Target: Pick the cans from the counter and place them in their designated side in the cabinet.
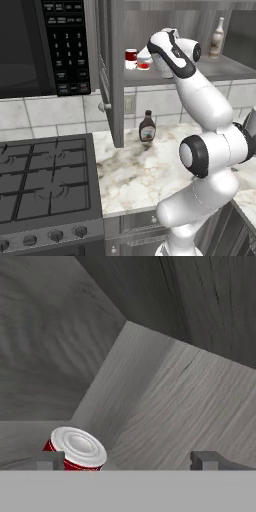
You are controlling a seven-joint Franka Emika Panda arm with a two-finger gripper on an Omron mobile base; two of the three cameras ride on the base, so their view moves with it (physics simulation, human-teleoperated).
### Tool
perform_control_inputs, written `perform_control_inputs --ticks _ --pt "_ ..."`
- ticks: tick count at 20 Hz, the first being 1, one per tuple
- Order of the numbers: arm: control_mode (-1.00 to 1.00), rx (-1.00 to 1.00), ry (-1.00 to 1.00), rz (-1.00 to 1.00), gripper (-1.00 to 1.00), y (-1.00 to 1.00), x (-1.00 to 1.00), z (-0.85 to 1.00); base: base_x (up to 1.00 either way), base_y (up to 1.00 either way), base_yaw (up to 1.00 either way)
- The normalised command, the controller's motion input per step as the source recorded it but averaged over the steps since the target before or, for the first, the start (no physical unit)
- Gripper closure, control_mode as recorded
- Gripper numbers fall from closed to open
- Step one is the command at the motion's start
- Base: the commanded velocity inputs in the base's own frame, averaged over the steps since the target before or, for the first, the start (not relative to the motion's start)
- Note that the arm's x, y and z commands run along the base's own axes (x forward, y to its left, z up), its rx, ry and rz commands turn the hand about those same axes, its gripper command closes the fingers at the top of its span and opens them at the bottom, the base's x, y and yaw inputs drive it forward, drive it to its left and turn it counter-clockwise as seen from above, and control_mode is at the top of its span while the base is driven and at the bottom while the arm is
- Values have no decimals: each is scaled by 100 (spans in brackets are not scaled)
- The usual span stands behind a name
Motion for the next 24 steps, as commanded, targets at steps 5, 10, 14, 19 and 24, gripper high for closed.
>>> perform_control_inputs --ticks 5,10,14,19,24 --pt "-100 -4 -2 1 -100 0 -58 0 0 0 0" --pt "-100 -4 0 0 -100 0 -70 5 0 0 0" --pt "-100 -5 0 0 -100 -5 -77 4 0 0 0" --pt "-100 -8 0 0 -100 -16 -83 0 0 0 0" --pt "-100 -9 0 0 -100 -21 -84 -6 0 0 0"
